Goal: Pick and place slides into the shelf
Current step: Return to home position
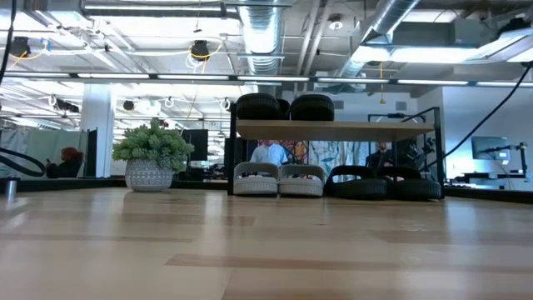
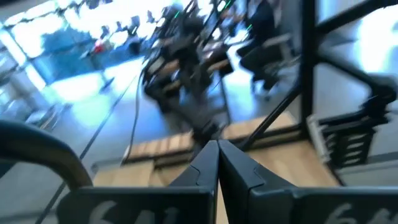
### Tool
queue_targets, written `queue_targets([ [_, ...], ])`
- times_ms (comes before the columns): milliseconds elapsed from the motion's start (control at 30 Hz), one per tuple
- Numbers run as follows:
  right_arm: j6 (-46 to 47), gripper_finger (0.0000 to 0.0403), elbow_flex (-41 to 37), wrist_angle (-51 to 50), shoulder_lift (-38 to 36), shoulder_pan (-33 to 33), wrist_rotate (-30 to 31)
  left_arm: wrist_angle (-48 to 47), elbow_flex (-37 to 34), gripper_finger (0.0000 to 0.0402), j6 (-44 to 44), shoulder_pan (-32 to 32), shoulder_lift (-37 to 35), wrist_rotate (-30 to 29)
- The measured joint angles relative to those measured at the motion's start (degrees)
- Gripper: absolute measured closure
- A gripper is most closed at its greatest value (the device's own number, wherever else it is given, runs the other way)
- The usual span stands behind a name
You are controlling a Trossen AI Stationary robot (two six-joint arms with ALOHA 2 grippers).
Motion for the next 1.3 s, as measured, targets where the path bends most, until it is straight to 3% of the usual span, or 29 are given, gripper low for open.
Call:
queue_targets([
  [200, -6.9, 0.0403, 0.0, 3.6, -2.6, 0.0, -3.5, 12.2, -12.8, 0.0401, 2.2, 0.3, -9.2, 2.6],
  [500, -10.4, 0.0403, 0.0, 6.1, -8.1, 0.0, -7.3, 42.0, -47.4, 0.0401, -2.8, 2.8, -27.2, 2.4],
  [700, -12.2, 0.0403, -0.1, 6.0, -10.7, 0.0, -7.8, 55.2, -64.0, 0.0401, -6.6, 4.8, -36.3, 2.8],
  [933, -15.5, 0.0403, -4.0, 11.3, -14.6, 0.0, -8.1, 65.4, -75.8, 0.0401, -9.0, 8.1, -44.1, 8.3],
  [1300, -17.8, 0.0403, -15.5, 23.1, -23.7, 0.0, -8.0, 66.9, -83.5, 0.0401, -15.5, 19.0, -51.2, 17.6],
])
